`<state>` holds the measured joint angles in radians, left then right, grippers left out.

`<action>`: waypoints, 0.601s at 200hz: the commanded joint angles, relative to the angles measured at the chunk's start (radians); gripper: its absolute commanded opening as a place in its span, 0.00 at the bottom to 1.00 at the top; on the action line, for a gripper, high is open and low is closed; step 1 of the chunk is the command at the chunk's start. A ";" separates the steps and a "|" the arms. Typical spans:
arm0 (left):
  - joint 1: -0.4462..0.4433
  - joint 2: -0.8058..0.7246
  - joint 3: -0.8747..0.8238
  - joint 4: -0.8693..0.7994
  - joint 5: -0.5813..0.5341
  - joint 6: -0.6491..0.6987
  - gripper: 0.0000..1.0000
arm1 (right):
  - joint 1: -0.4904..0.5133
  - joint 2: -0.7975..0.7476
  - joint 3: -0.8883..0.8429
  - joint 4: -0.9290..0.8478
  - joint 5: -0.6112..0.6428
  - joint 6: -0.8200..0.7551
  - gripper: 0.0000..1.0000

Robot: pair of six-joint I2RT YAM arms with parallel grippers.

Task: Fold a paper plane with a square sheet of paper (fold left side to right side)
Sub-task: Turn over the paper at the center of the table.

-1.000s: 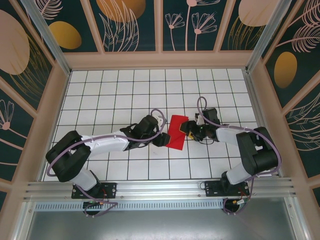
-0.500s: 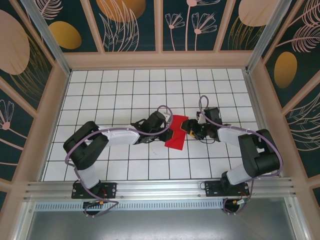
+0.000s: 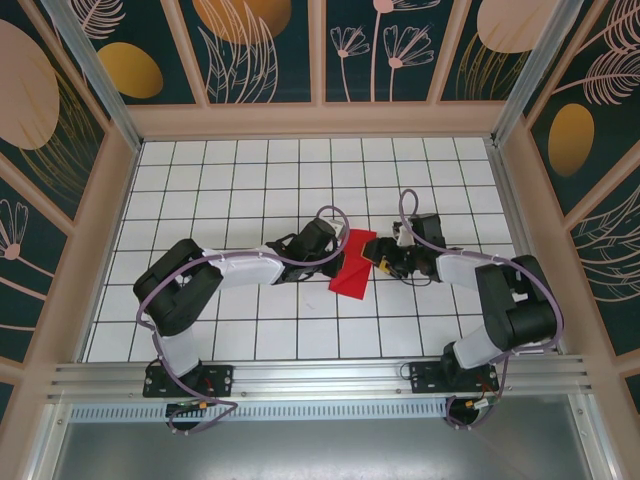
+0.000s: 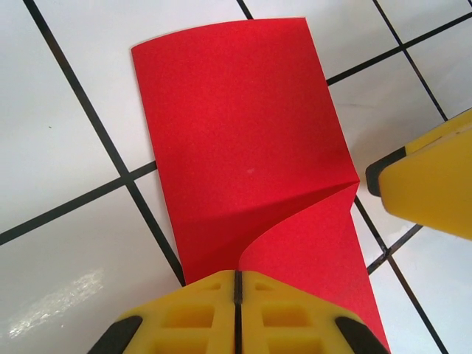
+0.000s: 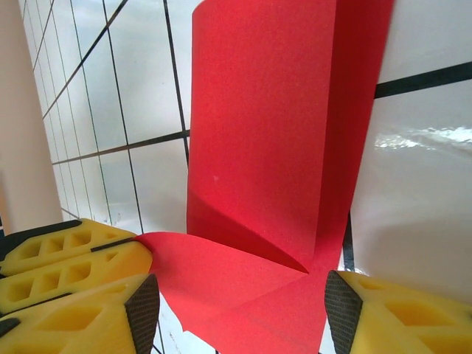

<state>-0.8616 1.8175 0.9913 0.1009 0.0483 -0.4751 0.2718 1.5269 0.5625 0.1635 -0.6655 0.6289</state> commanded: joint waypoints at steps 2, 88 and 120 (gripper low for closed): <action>0.007 -0.011 -0.001 -0.006 -0.017 -0.008 0.10 | -0.001 0.033 0.020 0.070 -0.052 0.010 0.63; 0.007 -0.074 -0.013 -0.032 -0.057 0.018 0.31 | 0.023 0.030 0.043 0.124 -0.081 0.069 0.19; 0.007 -0.257 -0.103 -0.059 -0.143 0.082 0.66 | 0.024 -0.052 0.089 0.019 -0.057 0.049 0.03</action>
<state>-0.8616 1.7134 0.9451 0.0700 -0.0143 -0.4450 0.2897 1.5505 0.5934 0.2325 -0.7269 0.6888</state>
